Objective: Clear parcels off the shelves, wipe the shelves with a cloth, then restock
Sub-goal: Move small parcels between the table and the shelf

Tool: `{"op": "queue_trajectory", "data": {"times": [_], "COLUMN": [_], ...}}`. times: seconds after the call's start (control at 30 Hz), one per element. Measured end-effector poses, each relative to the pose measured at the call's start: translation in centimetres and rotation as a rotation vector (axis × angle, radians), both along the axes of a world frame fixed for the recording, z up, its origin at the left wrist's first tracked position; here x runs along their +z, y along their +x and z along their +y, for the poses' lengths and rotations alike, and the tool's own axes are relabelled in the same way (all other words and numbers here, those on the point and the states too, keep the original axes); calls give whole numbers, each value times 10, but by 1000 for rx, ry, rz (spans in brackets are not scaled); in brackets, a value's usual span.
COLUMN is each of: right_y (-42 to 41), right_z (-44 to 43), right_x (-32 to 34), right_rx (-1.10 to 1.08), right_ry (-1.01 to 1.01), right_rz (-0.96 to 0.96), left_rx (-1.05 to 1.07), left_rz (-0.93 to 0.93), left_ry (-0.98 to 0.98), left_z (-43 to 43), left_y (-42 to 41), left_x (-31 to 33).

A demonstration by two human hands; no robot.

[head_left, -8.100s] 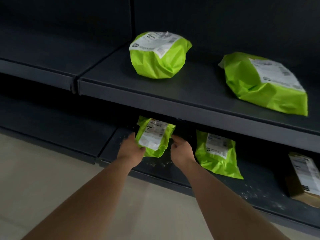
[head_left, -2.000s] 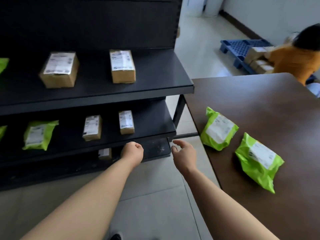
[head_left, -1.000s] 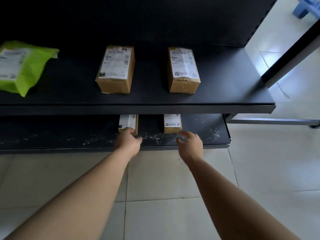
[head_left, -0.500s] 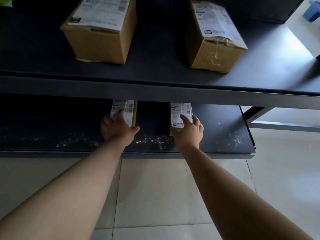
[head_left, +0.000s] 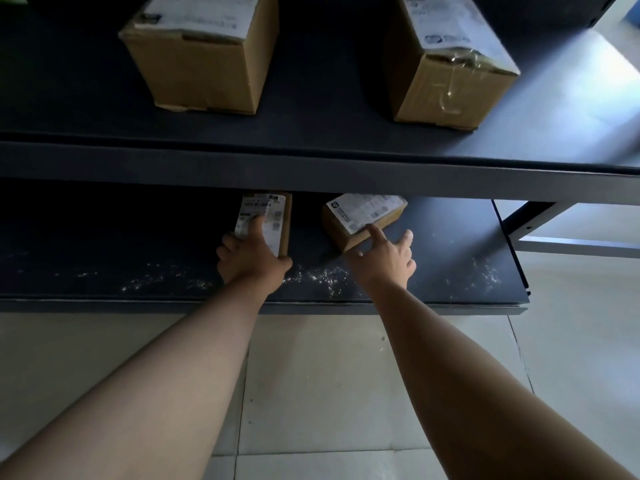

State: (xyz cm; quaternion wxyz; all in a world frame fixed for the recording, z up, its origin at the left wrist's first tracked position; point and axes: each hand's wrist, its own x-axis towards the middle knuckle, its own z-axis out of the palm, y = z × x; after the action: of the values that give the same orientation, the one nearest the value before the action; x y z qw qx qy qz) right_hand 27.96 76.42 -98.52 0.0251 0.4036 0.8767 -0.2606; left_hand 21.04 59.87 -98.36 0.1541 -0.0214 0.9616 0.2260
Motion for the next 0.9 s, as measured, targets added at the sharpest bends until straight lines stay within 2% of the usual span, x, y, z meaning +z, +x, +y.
{"op": "queue_trajectory", "data": {"times": [0.2, 0.3, 0.4, 0.47, 0.57, 0.7, 0.9], "right_y": [-19, -35, -47, -43, -23, -16, -47], "right_z": [-5, 5, 12, 14, 17, 18, 2], "right_x": [4, -4, -11, -16, -17, -8, -8], "right_rx": [-34, 91, 254, 283, 264, 198, 17], "right_ry": [71, 111, 77, 51, 68, 77, 5], "right_rz": [107, 109, 40, 54, 130, 131, 1], "left_rx": [15, 9, -5, -4, 4, 11, -11], "left_rz": [28, 39, 57, 58, 44, 36, 52], "left_ry": [-13, 19, 29, 35, 36, 36, 16], "left_z": [2, 8, 12, 12, 11, 13, 14], "left_y": [-6, -16, -22, -24, -20, -10, -2], "left_x": [8, 4, 2, 1, 2, 5, -1]}}
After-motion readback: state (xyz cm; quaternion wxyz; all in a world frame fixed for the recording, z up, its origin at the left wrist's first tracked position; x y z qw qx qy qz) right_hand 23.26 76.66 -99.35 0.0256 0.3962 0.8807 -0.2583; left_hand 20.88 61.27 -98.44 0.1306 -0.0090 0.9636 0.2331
